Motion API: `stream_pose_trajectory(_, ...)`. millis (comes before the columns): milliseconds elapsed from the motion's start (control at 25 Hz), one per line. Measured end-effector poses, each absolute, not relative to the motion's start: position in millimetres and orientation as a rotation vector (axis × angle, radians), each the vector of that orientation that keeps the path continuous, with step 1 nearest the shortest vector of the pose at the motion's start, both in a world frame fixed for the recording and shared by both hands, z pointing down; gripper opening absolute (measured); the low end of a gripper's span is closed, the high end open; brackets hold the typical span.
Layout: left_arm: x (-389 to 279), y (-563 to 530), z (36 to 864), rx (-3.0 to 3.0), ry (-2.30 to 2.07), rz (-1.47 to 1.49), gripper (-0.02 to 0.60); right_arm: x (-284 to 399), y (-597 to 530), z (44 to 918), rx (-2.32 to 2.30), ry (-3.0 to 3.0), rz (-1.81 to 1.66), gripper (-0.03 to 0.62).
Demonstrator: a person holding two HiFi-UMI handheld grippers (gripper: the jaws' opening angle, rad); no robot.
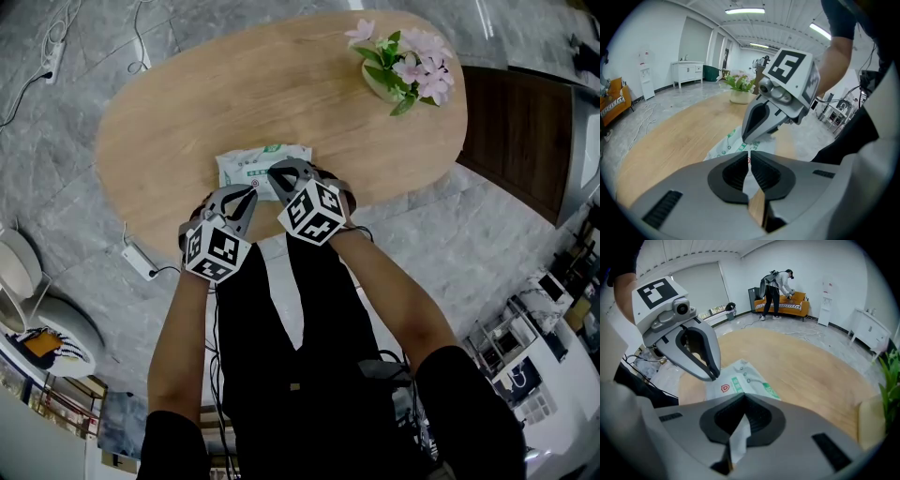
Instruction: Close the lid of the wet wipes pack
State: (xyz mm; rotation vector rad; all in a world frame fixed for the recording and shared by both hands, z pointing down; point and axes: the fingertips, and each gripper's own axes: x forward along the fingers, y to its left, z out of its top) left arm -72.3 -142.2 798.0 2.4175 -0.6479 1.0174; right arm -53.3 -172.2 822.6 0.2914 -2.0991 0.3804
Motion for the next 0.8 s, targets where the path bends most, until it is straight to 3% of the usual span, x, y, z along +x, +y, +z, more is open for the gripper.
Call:
stream_pose_trajectory(400, -78.8, -149.0, 751.8, 2.426, -0.728, 0.966, 0.029, -51.7, -174.1, 759.4, 0.35, -2.256, 0.392, 0.012)
stream_pose_trajectory(800, -87.2, -180.2, 592.2, 2.461, -0.969, 0.741, 0.029, -50.8, -208.3, 559.9, 0.468, -2.496, 0.219, 0.012)
